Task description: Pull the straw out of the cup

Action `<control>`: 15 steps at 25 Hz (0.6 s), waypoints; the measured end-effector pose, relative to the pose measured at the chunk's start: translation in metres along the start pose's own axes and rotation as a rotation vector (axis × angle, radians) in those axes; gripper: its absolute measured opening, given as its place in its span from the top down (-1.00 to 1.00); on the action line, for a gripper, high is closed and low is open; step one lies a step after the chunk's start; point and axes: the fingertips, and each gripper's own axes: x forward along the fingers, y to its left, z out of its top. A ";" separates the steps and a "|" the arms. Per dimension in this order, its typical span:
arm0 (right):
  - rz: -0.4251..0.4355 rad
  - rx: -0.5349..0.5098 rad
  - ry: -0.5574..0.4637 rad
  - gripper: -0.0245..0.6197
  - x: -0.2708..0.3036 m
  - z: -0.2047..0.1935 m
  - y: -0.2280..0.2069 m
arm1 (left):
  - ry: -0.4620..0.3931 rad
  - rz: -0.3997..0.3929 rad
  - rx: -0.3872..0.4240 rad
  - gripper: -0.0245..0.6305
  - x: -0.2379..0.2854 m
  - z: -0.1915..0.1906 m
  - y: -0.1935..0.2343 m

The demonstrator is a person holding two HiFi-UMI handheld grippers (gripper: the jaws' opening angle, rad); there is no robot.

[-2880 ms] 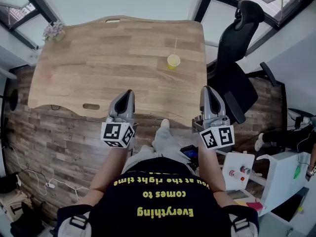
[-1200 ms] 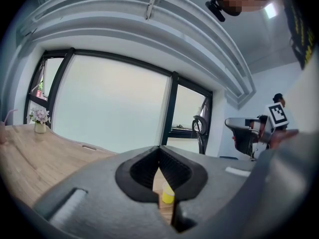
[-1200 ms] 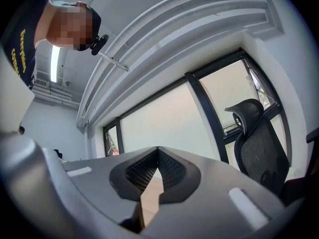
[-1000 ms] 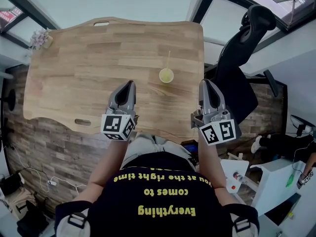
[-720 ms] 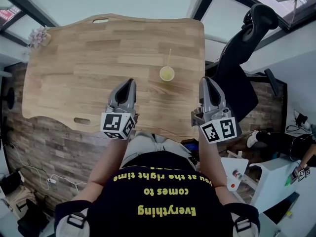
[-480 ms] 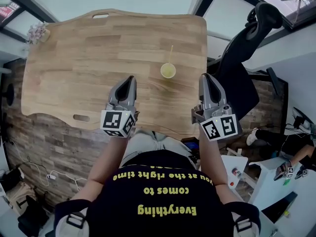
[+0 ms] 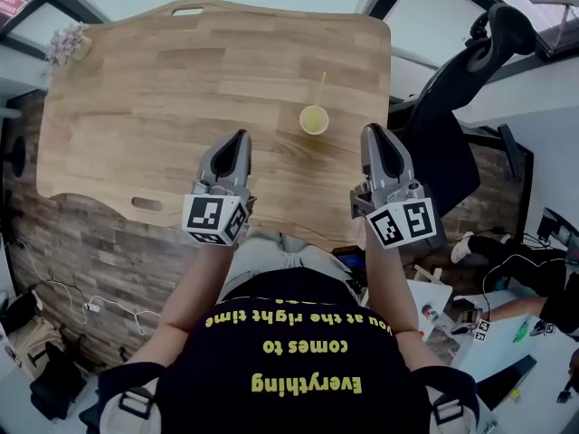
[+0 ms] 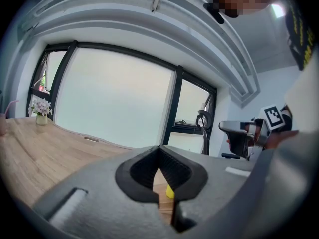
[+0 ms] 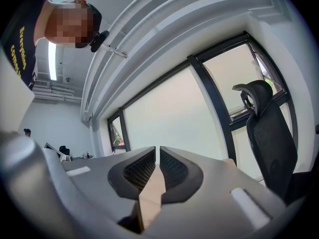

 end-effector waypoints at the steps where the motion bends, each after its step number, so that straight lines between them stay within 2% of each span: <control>1: 0.003 0.003 0.007 0.81 0.002 -0.003 0.000 | 0.002 0.002 -0.001 0.93 0.000 -0.001 0.001; 15: 0.027 0.032 0.094 0.74 0.031 -0.040 -0.018 | 0.032 0.014 -0.019 0.93 0.015 -0.020 0.007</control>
